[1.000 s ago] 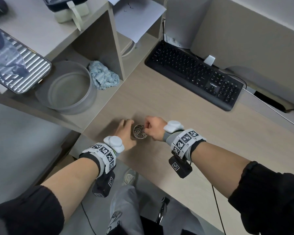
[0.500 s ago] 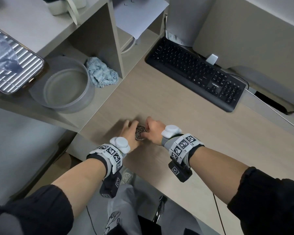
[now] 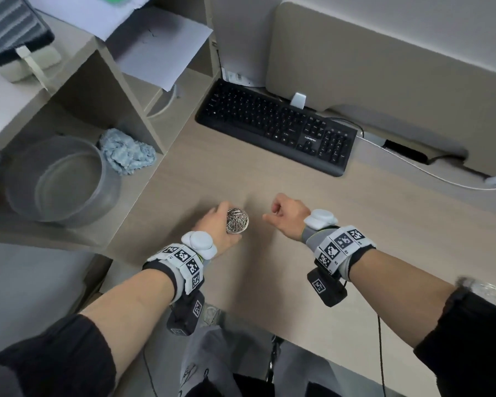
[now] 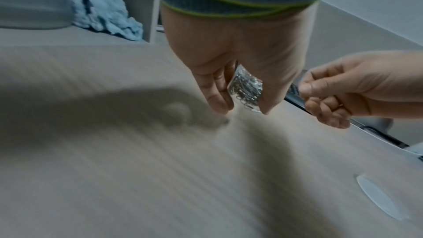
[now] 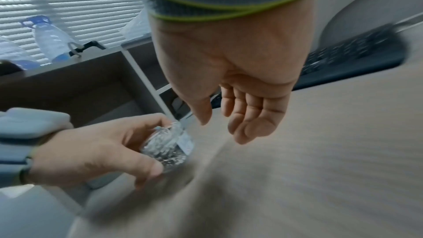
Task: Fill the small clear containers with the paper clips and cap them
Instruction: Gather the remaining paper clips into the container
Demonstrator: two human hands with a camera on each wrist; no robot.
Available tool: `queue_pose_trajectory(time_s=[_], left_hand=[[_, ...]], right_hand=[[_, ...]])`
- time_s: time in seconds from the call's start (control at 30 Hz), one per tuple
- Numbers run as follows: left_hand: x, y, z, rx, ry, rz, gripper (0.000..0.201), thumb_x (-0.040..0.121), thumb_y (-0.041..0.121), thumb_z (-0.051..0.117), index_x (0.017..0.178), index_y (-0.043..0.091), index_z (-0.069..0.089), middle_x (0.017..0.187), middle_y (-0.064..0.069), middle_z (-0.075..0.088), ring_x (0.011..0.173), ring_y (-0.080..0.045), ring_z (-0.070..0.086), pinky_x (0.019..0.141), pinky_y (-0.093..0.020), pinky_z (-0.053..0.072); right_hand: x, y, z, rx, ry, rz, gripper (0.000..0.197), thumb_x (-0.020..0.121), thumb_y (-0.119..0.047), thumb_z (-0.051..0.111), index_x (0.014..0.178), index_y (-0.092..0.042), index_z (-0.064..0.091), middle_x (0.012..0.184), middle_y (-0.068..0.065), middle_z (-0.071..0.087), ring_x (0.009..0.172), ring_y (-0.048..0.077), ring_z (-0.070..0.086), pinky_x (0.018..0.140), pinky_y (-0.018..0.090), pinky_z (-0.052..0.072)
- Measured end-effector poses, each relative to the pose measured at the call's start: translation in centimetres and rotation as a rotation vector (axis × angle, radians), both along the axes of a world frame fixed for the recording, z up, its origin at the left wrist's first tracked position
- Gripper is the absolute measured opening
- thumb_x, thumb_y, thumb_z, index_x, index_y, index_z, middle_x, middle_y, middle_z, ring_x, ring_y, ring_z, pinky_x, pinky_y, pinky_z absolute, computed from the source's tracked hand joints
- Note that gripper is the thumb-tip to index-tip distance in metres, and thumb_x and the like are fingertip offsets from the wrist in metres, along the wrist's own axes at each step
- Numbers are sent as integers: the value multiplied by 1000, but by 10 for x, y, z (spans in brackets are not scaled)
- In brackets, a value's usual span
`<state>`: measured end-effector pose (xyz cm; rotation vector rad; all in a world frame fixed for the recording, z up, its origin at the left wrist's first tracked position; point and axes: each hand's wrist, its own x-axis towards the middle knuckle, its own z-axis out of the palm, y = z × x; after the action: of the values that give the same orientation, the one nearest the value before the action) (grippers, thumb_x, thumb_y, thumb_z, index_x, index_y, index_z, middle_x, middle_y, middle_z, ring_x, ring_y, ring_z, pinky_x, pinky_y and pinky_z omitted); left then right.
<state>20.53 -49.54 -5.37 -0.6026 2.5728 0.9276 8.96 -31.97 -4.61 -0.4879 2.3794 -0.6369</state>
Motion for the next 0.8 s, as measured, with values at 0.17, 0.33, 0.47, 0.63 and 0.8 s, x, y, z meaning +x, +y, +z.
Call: queue_pose_trajectory(time_s=[0.17,0.33,0.47,0.63,0.8], left_hand=[[-26,43,6,0,4,-70,59,72,31,73,120,21,40,113,-6,61,99,-34,60,81,-39,50],[-45,93,9,13,-1,-120,60,74,29,74,123,17,40,111,-6,63,96,-33,62,82,-40,51],[-50,110,6,19,-5,-126,62,70,32,76,120,20,41,107,-5,65,94,-32,63,81,-41,52],[-52,125,8,19,-3,-103,61,72,28,78,119,16,42,104,-6,65,93,-31,62,80,-37,51],[-51,123,16,25,-1,-86,59,71,35,79,116,21,43,99,-3,66,90,-28,63,77,-36,52]], right_hand=[[-20,83,-8,303,107,72,36,86,-49,58,102,-18,49,105,6,53,89,28,54,80,42,49],[-11,147,-16,496,74,116,64,79,-59,61,125,-18,45,119,6,43,109,31,51,85,43,50],[2,149,-20,502,91,193,75,78,-58,66,133,-18,36,126,7,39,114,32,50,77,41,45],[5,147,-23,424,95,148,50,89,-35,55,131,-16,36,123,8,39,111,31,53,67,38,39],[-6,144,-6,182,52,-43,47,79,-41,60,116,-19,41,109,5,43,85,32,59,76,44,53]])
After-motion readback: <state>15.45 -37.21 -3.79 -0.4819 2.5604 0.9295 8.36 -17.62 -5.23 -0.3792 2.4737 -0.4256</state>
